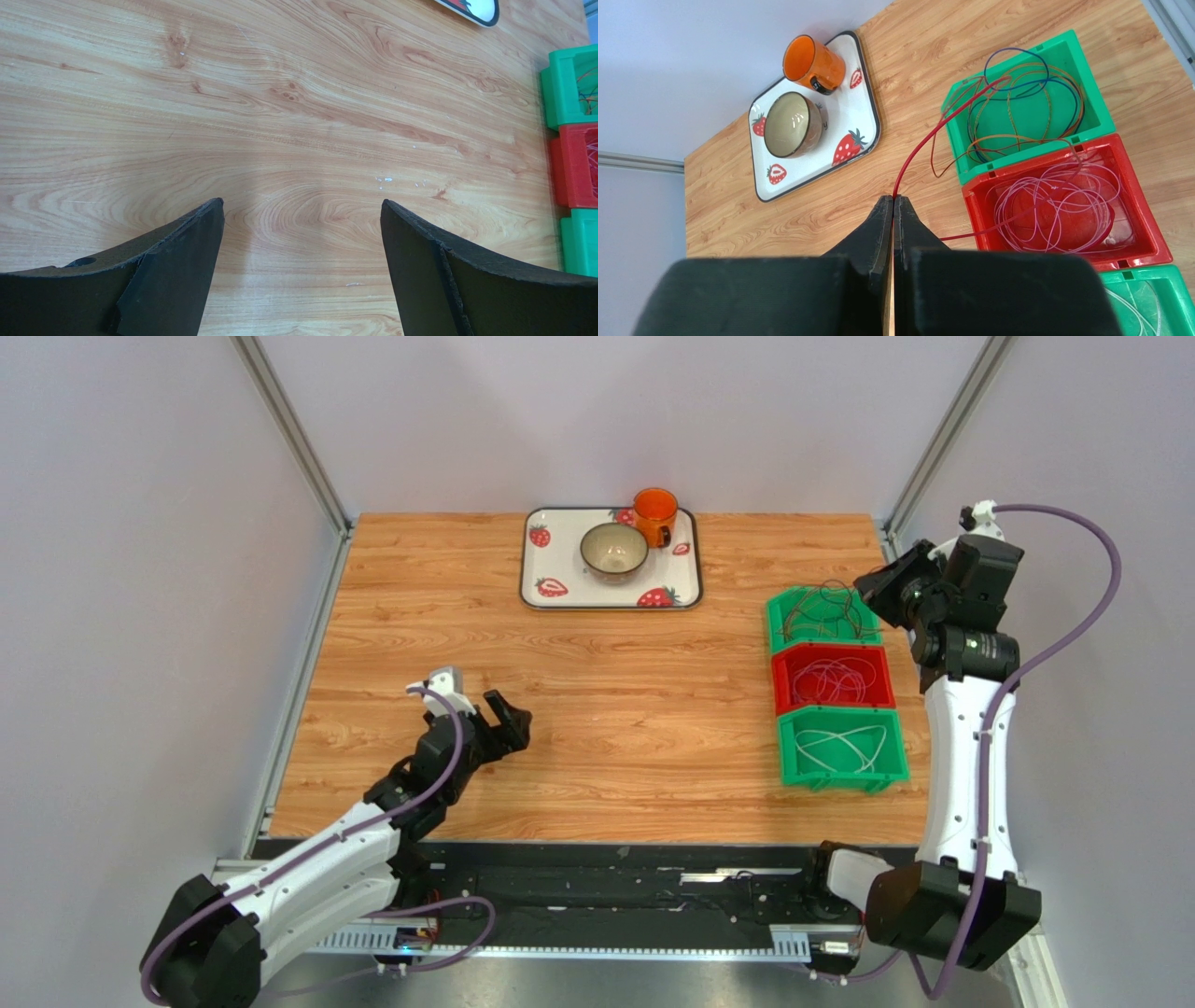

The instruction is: Untangle the cables

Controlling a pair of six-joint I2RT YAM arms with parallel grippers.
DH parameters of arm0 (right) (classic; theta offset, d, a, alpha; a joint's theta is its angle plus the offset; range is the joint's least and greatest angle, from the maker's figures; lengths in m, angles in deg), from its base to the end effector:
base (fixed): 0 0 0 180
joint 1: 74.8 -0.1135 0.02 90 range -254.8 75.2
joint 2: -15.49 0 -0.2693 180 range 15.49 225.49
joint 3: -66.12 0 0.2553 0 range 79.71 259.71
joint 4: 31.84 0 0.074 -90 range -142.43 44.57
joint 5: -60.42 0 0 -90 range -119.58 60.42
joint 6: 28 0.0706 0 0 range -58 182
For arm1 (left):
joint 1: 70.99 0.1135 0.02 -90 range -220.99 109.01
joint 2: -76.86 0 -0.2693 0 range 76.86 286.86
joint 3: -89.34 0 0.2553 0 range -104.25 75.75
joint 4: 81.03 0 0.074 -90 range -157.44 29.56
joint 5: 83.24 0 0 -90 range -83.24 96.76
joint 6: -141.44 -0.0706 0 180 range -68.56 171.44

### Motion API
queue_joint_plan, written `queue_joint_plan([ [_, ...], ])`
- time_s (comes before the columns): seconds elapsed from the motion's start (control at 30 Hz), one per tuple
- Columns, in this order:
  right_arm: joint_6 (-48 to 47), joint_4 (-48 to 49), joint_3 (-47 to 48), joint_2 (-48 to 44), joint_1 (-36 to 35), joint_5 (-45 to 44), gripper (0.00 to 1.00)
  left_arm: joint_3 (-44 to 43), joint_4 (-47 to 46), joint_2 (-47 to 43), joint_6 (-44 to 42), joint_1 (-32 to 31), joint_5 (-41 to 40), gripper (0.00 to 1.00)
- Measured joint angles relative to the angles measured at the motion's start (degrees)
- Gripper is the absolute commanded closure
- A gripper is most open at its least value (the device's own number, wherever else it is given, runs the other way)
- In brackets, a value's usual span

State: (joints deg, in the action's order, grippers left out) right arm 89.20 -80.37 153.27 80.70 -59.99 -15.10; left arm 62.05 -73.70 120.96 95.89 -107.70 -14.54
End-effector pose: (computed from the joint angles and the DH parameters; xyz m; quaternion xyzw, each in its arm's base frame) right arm 0.2667 -0.0523 0.3897 0.2407 0.8116 0.1629 0.5067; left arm 0.1745 -0.0981 0.1699 -0.1559 0.8162 -0.2297 0.5067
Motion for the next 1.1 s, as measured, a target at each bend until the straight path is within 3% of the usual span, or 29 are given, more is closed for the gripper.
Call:
queue_joint_plan([
  [0.3, 0.2, 0.1, 0.0, 5.0, 0.0, 0.7, 1.00, 0.0, 0.0, 0.0, 0.0, 0.0, 0.0, 0.10],
  [0.8, 0.5, 2.0, 7.6, 25.7, 0.0, 3.2, 1.00, -0.2, 0.0, 0.8, 0.0, 0.0, 0.0, 0.10],
  [0.97, 0.5, 2.6, 8.3, 27.8, 0.0, 4.8, 1.00, -0.9, 0.0, 1.4, 0.0, 0.0, 0.2, 0.10],
  [1.1, 1.0, 6.6, 5.0, 24.3, 0.0, 7.3, 1.00, -1.1, 0.0, 2.0, -0.2, 0.0, 0.2, 0.10],
])
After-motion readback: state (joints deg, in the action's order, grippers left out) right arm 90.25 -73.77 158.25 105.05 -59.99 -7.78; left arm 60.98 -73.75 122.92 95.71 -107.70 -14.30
